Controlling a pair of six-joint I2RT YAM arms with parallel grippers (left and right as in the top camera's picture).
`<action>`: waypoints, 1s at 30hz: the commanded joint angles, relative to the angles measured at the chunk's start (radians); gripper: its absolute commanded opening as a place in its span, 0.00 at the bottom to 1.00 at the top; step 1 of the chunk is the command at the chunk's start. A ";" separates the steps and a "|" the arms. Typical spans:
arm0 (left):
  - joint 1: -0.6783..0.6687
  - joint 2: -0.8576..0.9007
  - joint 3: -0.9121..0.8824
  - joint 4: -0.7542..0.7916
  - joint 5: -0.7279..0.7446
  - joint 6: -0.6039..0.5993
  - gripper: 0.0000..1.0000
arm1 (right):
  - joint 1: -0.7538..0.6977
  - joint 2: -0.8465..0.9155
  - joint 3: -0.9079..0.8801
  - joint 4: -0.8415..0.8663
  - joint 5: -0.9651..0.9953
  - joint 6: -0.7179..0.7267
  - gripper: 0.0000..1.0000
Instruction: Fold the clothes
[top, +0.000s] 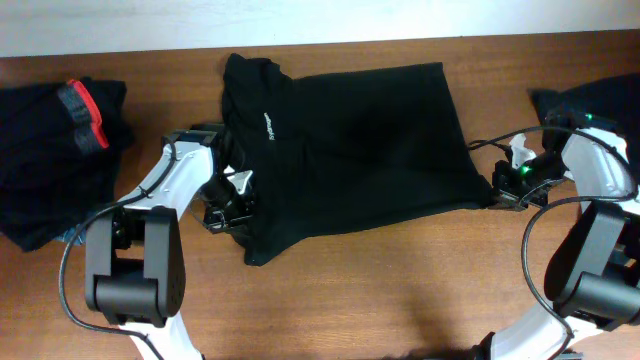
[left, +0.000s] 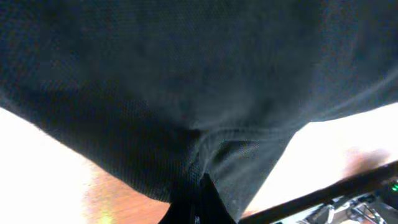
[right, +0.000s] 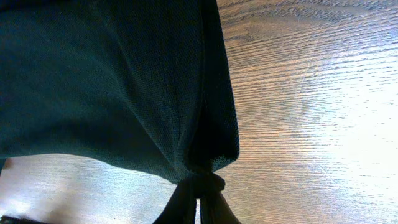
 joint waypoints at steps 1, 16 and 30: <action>0.015 -0.010 0.047 -0.037 0.058 0.023 0.00 | 0.006 -0.016 0.003 0.000 -0.005 0.001 0.04; 0.121 -0.092 0.158 0.086 0.063 0.033 0.00 | 0.006 -0.017 0.052 0.035 -0.024 0.005 0.04; 0.119 -0.092 0.158 0.328 0.084 0.030 0.02 | 0.045 -0.015 0.052 0.167 -0.024 0.006 0.04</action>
